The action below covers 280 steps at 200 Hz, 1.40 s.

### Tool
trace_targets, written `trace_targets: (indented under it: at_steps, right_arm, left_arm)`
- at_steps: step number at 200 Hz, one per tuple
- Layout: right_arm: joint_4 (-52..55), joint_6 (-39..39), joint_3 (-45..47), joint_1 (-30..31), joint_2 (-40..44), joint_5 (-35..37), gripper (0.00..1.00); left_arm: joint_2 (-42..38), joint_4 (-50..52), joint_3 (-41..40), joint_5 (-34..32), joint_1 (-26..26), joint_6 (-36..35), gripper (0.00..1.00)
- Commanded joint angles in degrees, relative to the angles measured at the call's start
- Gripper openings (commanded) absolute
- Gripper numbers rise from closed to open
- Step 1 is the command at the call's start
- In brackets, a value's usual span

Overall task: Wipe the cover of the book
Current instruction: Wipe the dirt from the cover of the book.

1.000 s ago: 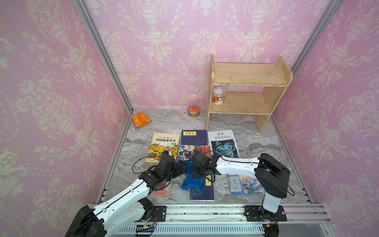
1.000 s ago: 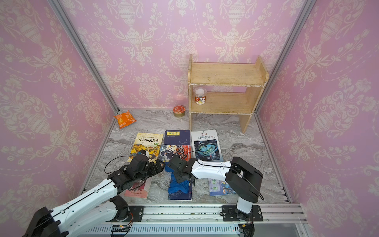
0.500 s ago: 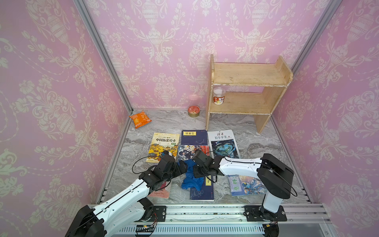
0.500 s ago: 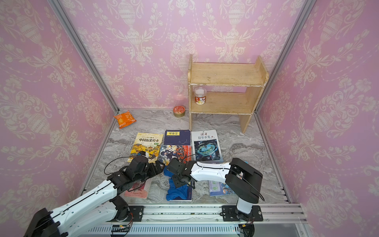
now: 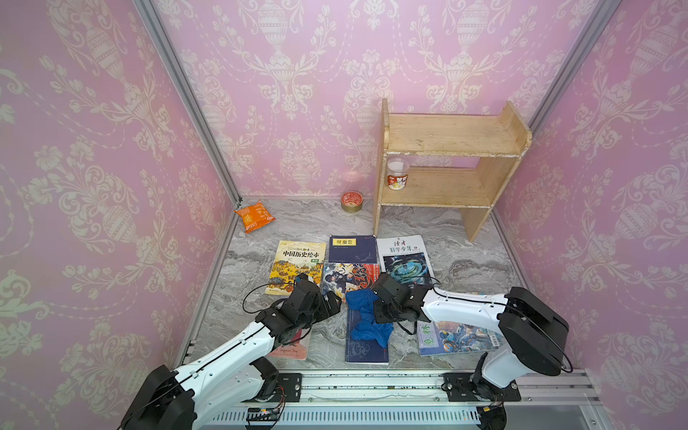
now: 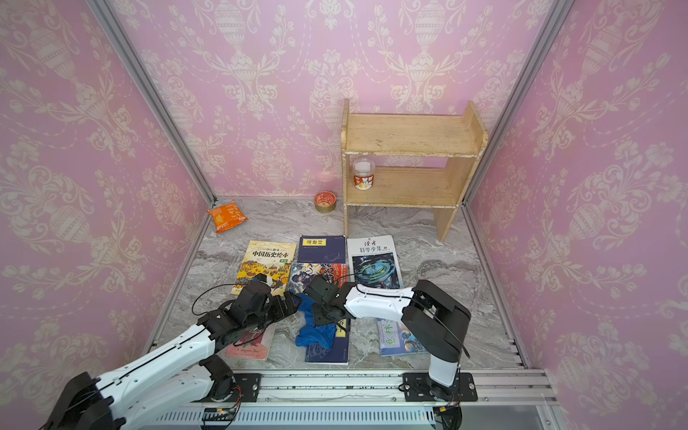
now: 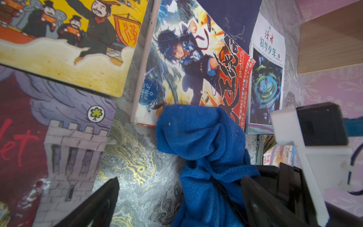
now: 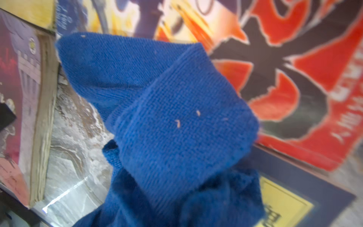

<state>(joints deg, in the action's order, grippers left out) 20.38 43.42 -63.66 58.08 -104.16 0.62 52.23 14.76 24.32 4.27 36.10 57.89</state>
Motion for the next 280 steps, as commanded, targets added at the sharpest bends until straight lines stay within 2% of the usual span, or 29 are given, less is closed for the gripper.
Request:
trace_targets:
  at_steps: [1, 24, 50, 75, 95, 120, 143, 190, 200, 216, 231, 254, 280]
  right_arm:
    - [1.38, 1.31, -0.32, 0.48, -5.52, -1.21, 0.0]
    - [2.25, 2.26, 3.48, -1.62, -3.0, -0.5, 0.0]
    - [2.27, 2.72, 12.89, -4.75, 5.03, 1.0, 0.0]
    - [5.62, 2.81, 17.69, -5.96, 11.18, 4.01, 0.0]
    - [7.44, 2.6, 17.12, -5.97, 11.44, 5.3, 0.0]
    - [8.01, 1.69, 10.62, -3.95, 6.23, 5.75, 0.0]
    - [8.89, -0.11, 5.46, -2.28, 3.62, 3.84, 0.0]
    - [1.96, -5.45, 12.57, -5.34, 12.77, -6.71, 0.0]
    - [1.67, -6.08, 13.56, -6.29, 14.01, -9.11, 0.09]
    - [2.32, -6.3, 13.96, -7.12, 15.16, -10.41, 0.31]
    - [2.38, -6.09, 14.13, -8.04, 16.03, -12.0, 0.38]
    - [-0.06, -3.9, 15.41, -9.81, 17.52, -15.03, 0.31]
    - [-2.88, -1.54, 16.7, -11.28, 17.88, -19.02, 0.12]
  left_arm:
    - [-0.45, 0.13, 0.16, 0.83, -0.52, -1.11, 0.99]
    - [-0.52, 0.09, 0.1, 0.74, -0.5, -1.15, 0.99]
    - [0.52, -0.76, 0.18, 0.91, -0.5, -1.42, 0.99]
    - [2.38, -1.72, 0.66, 1.51, -0.5, -1.93, 0.99]
    - [3.44, -2.5, 0.9, 1.86, -0.5, -2.0, 0.99]
    - [3.76, -2.64, 1.17, 2.26, -0.51, -1.79, 0.99]
    - [3.09, -4.4, 1.52, 4.98, -0.35, -2.26, 0.99]
    - [1.08, -14.2, 1.15, 8.39, 0.93, -8.1, 0.99]
    - [1.57, -15.47, 1.41, 9.43, 1.53, -10.03, 0.99]
    - [2.94, -16.23, 2.25, 9.79, 3.08, -13.42, 0.99]
    - [4.12, -17.57, 2.36, 8.64, 5.68, -16.86, 0.99]
    - [4.89, -24.21, -0.3, 4.03, 11.71, -23.26, 0.99]
    - [5.4, -31.25, -4.02, 0.21, 16.4, -30.33, 0.99]
